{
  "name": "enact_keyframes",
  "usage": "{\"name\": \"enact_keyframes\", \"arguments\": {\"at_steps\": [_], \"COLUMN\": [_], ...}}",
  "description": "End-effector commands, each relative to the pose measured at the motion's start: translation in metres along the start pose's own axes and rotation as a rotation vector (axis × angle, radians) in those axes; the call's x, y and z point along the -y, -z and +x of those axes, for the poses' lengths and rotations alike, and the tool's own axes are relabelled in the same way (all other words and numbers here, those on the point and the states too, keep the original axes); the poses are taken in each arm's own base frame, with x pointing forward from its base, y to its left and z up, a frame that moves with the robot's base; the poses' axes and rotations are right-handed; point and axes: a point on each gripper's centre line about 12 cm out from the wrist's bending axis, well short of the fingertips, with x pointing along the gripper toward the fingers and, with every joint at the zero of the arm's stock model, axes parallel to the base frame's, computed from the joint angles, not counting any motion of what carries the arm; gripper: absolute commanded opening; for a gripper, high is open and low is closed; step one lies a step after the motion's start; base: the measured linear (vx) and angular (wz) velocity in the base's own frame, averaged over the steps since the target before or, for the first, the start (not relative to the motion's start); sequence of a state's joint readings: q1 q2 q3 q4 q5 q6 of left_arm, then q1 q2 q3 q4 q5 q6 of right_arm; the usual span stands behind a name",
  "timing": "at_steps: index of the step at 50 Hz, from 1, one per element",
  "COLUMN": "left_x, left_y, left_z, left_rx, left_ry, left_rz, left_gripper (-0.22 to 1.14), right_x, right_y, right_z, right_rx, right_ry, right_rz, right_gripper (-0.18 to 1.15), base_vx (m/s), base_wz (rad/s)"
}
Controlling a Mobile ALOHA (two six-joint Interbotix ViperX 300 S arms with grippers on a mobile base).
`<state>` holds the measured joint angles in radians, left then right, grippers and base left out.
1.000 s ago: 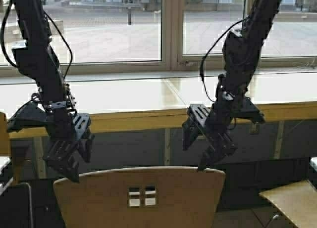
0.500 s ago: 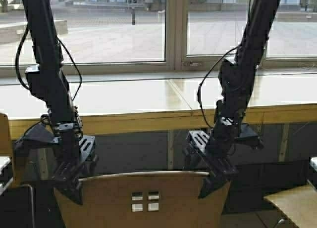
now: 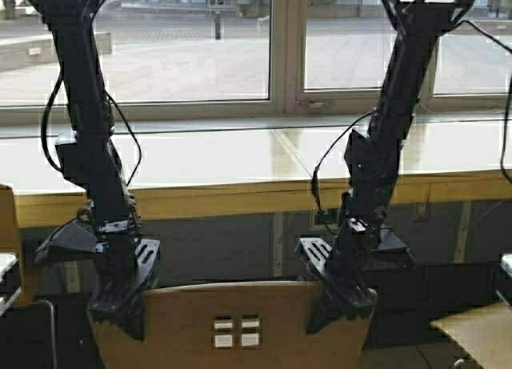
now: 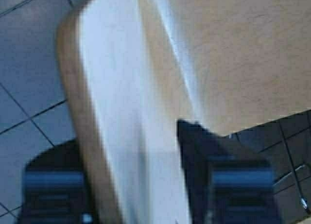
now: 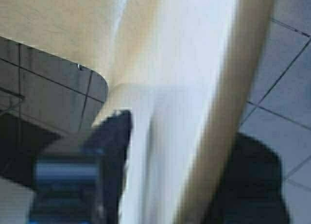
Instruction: Push the chairs under the table
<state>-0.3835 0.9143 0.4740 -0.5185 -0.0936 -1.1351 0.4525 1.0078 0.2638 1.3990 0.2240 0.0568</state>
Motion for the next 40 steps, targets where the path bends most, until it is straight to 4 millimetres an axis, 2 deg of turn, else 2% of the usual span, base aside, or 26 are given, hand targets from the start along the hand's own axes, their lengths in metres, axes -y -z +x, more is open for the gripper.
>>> {"name": "enact_keyframes", "arguments": {"at_steps": [1,5,7,11,23,40], "left_x": [0.013,0.017,0.020,0.025,0.038,0.033], "left_y": [0.001,0.002,0.002,0.002,0.002,0.001], "left_z": [-0.003,-0.002,-0.002,-0.002,0.001,0.001], "left_rx": [-0.001,-0.002,-0.002,-0.002,-0.004,-0.003], "left_ry": [0.036,0.046,0.053,0.063,0.092,0.081], "left_rz": [0.005,0.001,-0.001,-0.012,-0.023,-0.027], "left_gripper": [0.41,0.22,0.15,0.08,0.08,0.08], "right_x": [-0.010,-0.014,-0.016,-0.023,-0.043,-0.030], "right_y": [0.002,0.001,0.000,-0.002,-0.005,-0.002], "right_z": [-0.003,-0.003,-0.002,-0.001,0.002,0.011], "right_rx": [-0.004,-0.001,0.000,-0.001,-0.012,-0.040], "right_ry": [-0.023,-0.034,-0.038,-0.055,-0.099,-0.063], "right_rz": [-0.007,-0.009,-0.010,-0.016,-0.032,-0.051], "right_gripper": [0.26,0.02,-0.02,0.02,0.04,0.04], "base_vx": [0.04,0.04,0.02,0.02,0.05,0.15], "base_wz": [0.00,0.00,0.00,0.01,0.02,-0.01]}}
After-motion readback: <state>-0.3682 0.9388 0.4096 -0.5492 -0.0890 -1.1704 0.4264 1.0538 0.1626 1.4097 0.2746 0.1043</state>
